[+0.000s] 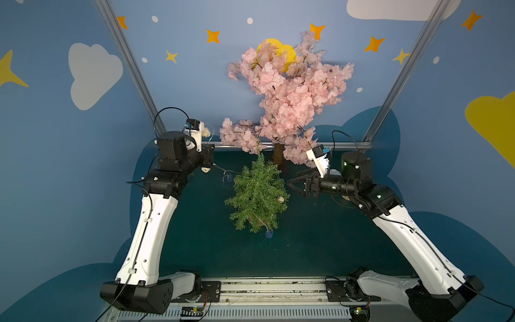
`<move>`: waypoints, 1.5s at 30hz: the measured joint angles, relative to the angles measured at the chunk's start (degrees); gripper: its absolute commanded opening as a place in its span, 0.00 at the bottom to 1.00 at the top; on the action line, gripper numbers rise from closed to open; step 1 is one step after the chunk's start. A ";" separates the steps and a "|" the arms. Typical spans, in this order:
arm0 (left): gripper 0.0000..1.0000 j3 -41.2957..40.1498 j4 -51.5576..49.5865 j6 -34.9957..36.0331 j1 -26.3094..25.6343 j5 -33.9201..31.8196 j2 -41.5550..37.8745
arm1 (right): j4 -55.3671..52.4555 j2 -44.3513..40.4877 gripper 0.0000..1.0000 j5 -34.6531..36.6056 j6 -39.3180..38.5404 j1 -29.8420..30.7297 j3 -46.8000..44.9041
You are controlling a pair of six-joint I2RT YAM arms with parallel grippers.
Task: Remove string lights from the small christmas tree
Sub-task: Remove the light string from the Christmas tree.
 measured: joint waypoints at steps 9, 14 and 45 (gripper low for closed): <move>0.13 3.30 -8.96 0.44 -0.02 -0.13 -0.68 | -0.17 -2.80 0.84 0.59 0.15 0.00 -0.24; 0.13 3.67 -12.70 0.50 -0.02 -1.27 -3.17 | -0.46 -3.98 0.84 1.27 0.15 0.00 -0.26; 0.12 8.37 -7.72 -2.82 11.89 -8.70 16.31 | -1.20 -4.70 0.84 2.78 0.74 0.00 -2.25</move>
